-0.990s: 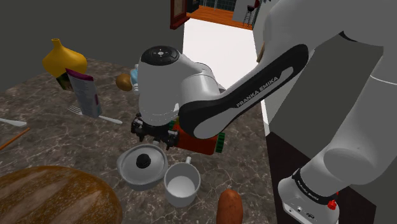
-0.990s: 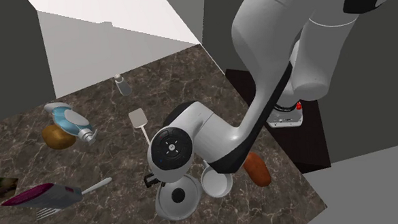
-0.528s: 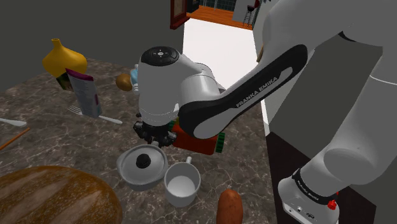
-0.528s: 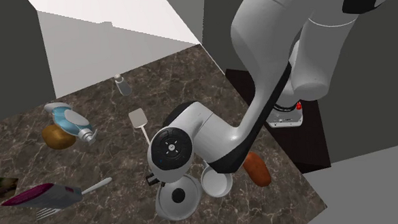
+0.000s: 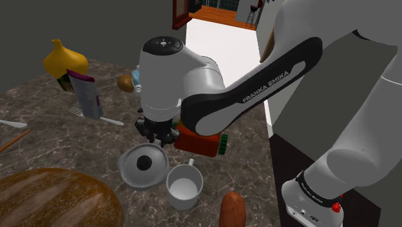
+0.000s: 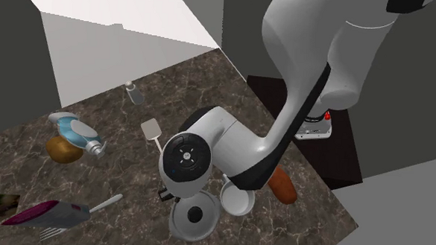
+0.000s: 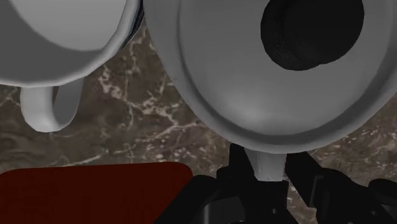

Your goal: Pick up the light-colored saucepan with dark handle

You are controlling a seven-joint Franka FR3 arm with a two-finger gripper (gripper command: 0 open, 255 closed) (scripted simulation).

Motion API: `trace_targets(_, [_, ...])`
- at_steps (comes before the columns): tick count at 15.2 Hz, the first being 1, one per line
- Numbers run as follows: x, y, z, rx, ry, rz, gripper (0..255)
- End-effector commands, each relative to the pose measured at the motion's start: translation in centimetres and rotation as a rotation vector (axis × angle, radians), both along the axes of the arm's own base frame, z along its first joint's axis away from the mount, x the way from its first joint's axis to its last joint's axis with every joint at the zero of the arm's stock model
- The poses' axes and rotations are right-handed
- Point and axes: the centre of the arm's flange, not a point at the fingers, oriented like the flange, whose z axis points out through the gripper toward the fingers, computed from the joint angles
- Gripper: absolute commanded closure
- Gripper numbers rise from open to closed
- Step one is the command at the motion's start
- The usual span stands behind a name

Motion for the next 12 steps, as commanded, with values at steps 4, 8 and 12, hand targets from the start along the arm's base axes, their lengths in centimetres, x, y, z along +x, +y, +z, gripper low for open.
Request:
trace_targets(4, [0.0, 0.2, 2.7, 0.001, 0.0, 0.0, 255])
trace_targets(8, [0.0, 0.2, 4.8, 0.001, 0.0, 0.0, 255])
trace_targets(12, [0.0, 0.2, 5.9, 0.001, 0.0, 0.0, 255])
